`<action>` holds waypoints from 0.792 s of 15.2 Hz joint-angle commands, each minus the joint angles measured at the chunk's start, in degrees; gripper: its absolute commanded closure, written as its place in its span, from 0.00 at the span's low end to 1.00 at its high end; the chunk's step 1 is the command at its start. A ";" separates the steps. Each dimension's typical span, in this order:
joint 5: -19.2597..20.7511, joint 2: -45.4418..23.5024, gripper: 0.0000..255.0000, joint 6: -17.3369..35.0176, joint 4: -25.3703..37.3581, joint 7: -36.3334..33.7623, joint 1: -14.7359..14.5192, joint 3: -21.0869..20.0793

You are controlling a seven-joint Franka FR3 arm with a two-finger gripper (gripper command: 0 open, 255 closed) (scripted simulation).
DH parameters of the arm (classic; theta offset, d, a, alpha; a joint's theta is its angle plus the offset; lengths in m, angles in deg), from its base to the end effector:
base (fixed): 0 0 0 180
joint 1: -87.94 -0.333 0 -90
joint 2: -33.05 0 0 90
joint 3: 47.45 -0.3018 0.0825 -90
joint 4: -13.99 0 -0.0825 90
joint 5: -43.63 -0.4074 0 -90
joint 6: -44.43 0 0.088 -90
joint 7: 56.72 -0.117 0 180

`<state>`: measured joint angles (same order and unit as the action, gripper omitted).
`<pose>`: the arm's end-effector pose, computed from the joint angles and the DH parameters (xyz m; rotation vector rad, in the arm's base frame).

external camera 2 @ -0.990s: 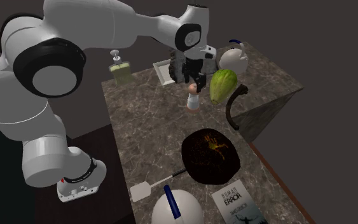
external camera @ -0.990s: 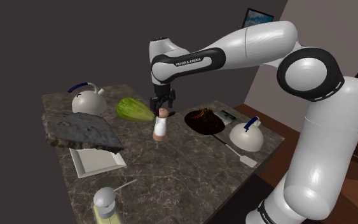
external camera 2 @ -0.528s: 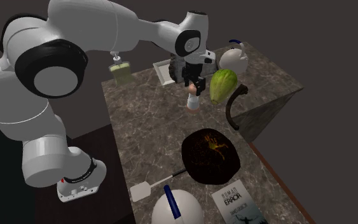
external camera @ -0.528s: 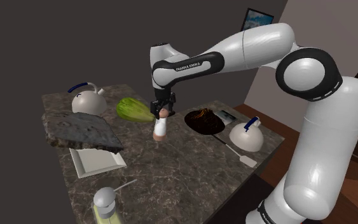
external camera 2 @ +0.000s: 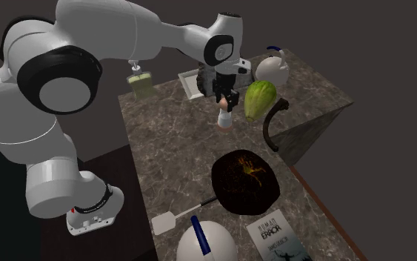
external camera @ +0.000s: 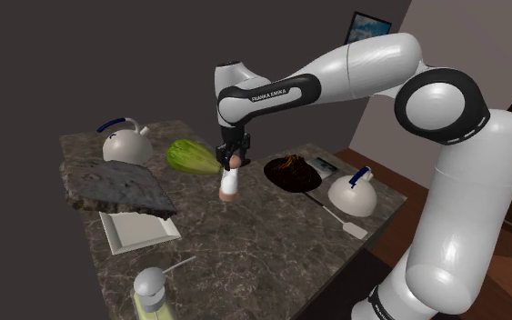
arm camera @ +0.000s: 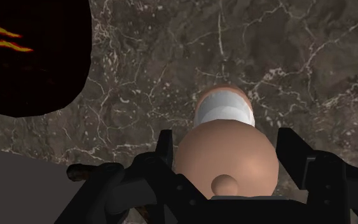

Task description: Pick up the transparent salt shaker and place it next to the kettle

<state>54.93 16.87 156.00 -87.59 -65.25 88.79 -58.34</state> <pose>0.6315 0.0903 0.3609 2.9941 0.1554 -0.1192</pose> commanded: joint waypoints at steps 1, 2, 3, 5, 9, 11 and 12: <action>-0.01 -0.03 1.00 0.00 -0.03 0.00 0.00 0.00; -0.01 -0.01 1.00 0.00 -0.05 0.00 0.00 0.00; -0.01 0.00 1.00 0.00 -0.05 0.00 0.00 0.00; -0.01 0.01 1.00 -0.02 -0.05 -0.01 0.00 -0.01; -0.28 0.68 1.00 -2.04 1.35 0.38 0.01 -0.08; -0.45 1.12 1.00 -3.41 2.31 0.62 0.00 -0.13; -0.53 1.32 1.00 -4.10 2.81 0.74 0.00 -0.15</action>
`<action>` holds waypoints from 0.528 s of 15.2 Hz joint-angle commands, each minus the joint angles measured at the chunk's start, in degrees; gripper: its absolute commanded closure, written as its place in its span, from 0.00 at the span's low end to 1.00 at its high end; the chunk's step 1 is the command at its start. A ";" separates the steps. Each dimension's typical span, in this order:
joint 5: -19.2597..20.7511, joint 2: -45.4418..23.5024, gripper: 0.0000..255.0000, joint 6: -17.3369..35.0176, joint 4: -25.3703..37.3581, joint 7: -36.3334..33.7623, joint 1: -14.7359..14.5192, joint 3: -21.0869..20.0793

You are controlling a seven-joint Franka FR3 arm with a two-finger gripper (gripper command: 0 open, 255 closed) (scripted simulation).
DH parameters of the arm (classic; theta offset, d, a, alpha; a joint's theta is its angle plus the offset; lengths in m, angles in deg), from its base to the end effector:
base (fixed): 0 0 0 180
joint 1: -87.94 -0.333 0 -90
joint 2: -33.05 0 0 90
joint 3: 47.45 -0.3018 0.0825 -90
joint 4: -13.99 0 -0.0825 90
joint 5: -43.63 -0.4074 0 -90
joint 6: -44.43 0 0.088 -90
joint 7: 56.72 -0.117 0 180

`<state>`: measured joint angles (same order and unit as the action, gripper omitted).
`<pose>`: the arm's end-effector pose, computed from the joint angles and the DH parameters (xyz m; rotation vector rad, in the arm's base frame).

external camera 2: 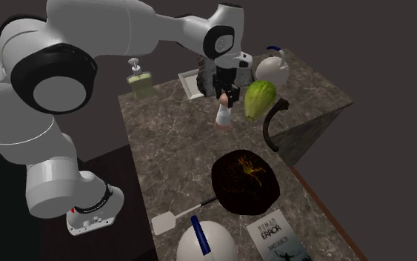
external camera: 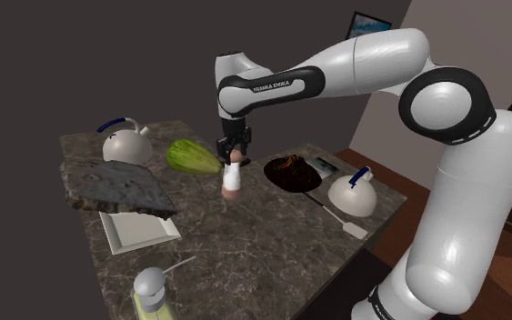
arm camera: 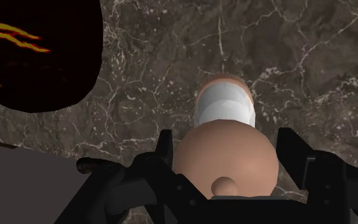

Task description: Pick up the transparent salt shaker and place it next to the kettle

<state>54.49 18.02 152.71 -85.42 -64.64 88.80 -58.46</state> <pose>0.6321 0.0903 0.3873 2.9939 0.1555 -0.1202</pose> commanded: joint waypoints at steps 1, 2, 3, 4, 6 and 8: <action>-0.16 0.36 1.00 -1.50 1.16 0.24 -0.02 -0.05; -0.23 0.53 1.00 -2.20 1.70 0.36 -0.03 -0.07; -0.29 0.70 1.00 -2.90 2.24 0.47 -0.03 -0.09; -0.36 0.85 1.00 -3.60 2.81 0.58 -0.04 -0.10; -0.47 1.13 1.00 -5.03 3.98 0.80 -0.06 -0.14; -0.58 1.35 1.00 -6.47 5.21 1.01 -0.09 -0.17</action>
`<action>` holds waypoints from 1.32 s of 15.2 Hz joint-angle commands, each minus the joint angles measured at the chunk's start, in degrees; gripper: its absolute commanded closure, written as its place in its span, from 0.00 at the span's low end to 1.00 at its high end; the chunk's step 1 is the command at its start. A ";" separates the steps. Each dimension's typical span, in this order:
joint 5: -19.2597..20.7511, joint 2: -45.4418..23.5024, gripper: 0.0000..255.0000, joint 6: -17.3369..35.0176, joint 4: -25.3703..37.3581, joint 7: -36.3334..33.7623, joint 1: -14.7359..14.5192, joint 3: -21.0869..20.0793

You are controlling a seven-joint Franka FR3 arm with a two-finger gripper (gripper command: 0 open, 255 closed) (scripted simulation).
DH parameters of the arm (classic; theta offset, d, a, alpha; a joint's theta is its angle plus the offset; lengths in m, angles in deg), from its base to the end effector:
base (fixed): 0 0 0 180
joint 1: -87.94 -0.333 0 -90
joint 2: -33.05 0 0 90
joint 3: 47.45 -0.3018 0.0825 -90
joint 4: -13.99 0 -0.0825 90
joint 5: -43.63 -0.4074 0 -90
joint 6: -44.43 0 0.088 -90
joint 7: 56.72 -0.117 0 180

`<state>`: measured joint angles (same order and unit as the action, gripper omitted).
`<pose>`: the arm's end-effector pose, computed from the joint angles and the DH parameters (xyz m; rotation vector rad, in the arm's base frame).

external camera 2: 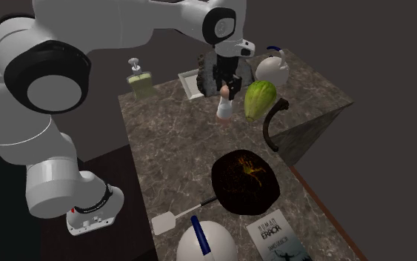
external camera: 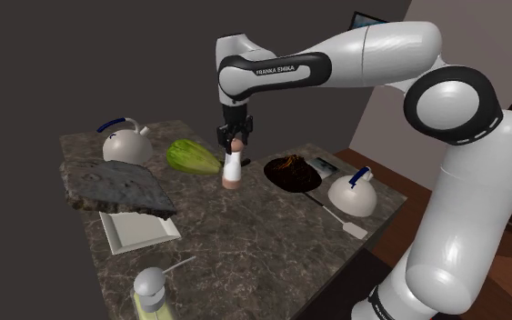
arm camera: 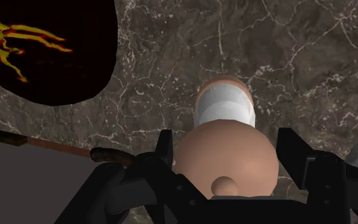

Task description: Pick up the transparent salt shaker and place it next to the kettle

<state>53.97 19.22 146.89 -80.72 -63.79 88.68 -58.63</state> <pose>0.6338 0.0911 0.4327 2.9939 0.1552 -0.1202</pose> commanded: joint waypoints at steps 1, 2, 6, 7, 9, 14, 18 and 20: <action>-0.10 0.24 1.00 -1.37 1.15 0.26 0.01 -0.01; -0.14 0.32 1.00 -2.10 1.80 0.36 -0.01 -0.02; -0.27 0.52 1.00 -5.08 4.61 0.75 -0.10 -0.08; -0.29 0.53 1.00 -5.83 5.36 0.85 -0.12 -0.09; -0.31 0.52 1.00 -7.36 6.91 1.04 -0.18 -0.12; -0.31 0.22 1.00 -11.30 11.17 1.48 -0.38 -0.17; -0.21 -0.32 1.00 -14.59 15.01 1.82 -0.59 -0.22; -0.13 -0.70 1.00 -16.29 17.10 1.99 -0.72 -0.24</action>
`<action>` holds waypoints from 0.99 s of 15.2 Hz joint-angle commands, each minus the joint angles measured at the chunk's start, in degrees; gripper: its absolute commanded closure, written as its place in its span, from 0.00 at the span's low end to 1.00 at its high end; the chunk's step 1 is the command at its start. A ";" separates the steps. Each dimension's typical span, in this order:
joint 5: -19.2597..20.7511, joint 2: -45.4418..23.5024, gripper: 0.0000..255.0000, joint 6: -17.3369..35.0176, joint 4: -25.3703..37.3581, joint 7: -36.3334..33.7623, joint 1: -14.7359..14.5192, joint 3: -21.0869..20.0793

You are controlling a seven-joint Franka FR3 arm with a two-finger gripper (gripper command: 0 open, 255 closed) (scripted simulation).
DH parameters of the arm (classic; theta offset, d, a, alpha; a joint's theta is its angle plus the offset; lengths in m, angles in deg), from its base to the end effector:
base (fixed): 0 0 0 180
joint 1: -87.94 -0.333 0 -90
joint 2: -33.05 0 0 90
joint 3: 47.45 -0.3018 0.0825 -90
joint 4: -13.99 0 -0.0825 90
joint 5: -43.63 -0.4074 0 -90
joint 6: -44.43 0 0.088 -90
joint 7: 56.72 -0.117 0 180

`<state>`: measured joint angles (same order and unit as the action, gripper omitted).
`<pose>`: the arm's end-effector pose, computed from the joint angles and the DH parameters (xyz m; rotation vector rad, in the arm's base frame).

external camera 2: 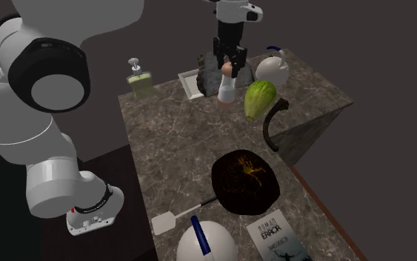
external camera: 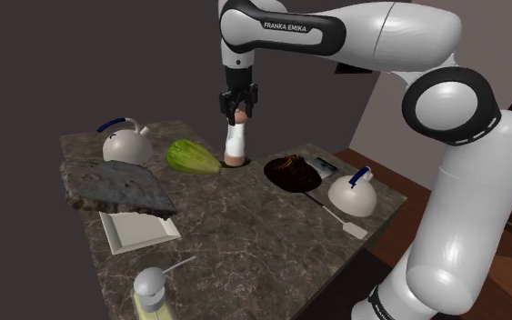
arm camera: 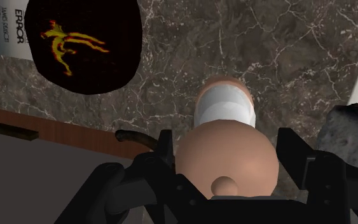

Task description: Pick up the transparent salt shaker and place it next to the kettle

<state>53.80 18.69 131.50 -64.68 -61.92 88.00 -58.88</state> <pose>0.6347 0.0912 0.5439 2.9941 0.1555 -0.1199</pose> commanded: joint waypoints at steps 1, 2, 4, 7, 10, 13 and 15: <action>0.09 -0.39 1.00 -1.77 2.15 0.21 -0.11 -0.01; 0.14 -0.64 1.00 -2.66 3.28 0.30 -0.19 -0.02; 0.28 -1.20 1.00 -4.46 5.65 0.46 -0.36 -0.04; 0.54 -2.24 1.00 -7.30 9.52 0.72 -0.67 -0.06; 0.89 -3.58 1.00 -10.33 13.89 1.00 -1.06 -0.08; 1.36 -5.32 1.00 -13.64 18.93 1.32 -1.59 -0.08; 1.77 -6.79 1.00 -16.08 22.84 1.57 -2.04 -0.06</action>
<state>55.34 12.77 116.79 -44.09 -60.55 86.17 -58.97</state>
